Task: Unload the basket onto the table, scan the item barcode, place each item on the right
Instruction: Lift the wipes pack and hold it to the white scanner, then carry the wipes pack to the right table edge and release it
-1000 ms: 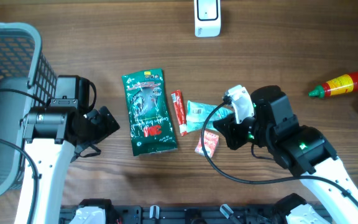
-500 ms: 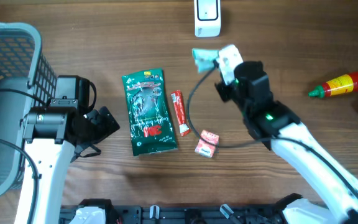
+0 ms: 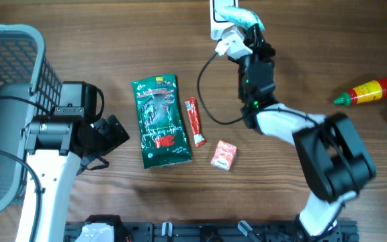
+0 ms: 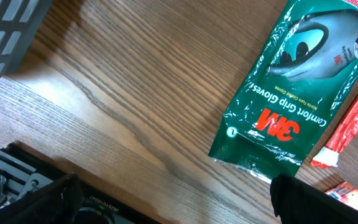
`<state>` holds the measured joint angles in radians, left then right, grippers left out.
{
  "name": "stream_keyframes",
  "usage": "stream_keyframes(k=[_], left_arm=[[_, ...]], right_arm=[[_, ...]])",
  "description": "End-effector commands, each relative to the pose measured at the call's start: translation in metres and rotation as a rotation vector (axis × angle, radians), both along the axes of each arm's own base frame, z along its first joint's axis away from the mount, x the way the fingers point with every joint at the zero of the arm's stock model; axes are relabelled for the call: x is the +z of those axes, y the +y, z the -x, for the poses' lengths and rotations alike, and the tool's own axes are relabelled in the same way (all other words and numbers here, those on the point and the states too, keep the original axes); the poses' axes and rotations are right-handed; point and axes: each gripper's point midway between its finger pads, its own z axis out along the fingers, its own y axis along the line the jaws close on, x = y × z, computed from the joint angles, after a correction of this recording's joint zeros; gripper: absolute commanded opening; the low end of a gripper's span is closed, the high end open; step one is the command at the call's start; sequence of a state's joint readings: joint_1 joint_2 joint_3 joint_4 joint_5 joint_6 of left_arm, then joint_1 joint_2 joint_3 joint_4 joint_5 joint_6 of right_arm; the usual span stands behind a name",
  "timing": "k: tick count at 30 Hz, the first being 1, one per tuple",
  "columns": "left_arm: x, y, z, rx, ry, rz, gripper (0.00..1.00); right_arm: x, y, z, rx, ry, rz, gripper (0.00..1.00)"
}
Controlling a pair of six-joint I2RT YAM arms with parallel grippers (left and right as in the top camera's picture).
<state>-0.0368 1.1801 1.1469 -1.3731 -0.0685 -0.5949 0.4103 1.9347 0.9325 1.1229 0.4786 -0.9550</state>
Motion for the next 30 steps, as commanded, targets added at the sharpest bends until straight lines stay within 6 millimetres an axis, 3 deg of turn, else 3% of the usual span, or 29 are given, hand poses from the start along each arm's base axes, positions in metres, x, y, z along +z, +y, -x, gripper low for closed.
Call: stream_keyframes(k=[1,4,10,15,19,22,24,25,27,30], left_arm=[[-0.001,0.001,0.001,-0.009,0.004,0.002,1.00],[-0.001,0.001,0.001,-0.009,0.004,0.002,1.00],[-0.001,0.001,0.001,-0.009,0.004,0.002,1.00],[-0.001,0.001,0.001,-0.009,0.004,0.002,1.00],[-0.001,0.001,0.001,-0.009,0.004,0.002,1.00],[-0.001,0.001,0.001,-0.009,0.004,0.002,1.00],[-0.001,0.001,0.001,-0.009,0.004,0.002,1.00],[-0.001,0.001,0.001,-0.009,0.004,0.002,1.00],[-0.001,0.001,0.001,-0.009,0.004,0.002,1.00],[-0.001,0.001,0.001,-0.009,0.004,0.002,1.00]], right_arm=[[-0.023,-0.011,-0.039,0.011,0.014,0.133,0.05],[-0.033,-0.009,-0.068,0.019,0.015,0.139,0.05],[-0.057,0.011,-0.104,0.065,0.087,0.171,0.05],[-0.065,0.018,-0.107,0.096,0.104,0.264,0.05],[-0.047,-0.004,-0.106,-0.051,0.057,0.384,0.05],[-0.020,-0.037,-0.101,-0.229,0.004,0.506,0.05],[-0.010,-0.080,-0.095,-0.396,0.009,0.469,0.05],[-0.011,-0.099,-0.092,-0.465,0.030,0.441,0.04],[-0.020,-0.159,-0.077,-0.672,0.075,0.305,0.04],[-0.040,-0.224,-0.058,-0.867,0.107,0.132,0.04]])
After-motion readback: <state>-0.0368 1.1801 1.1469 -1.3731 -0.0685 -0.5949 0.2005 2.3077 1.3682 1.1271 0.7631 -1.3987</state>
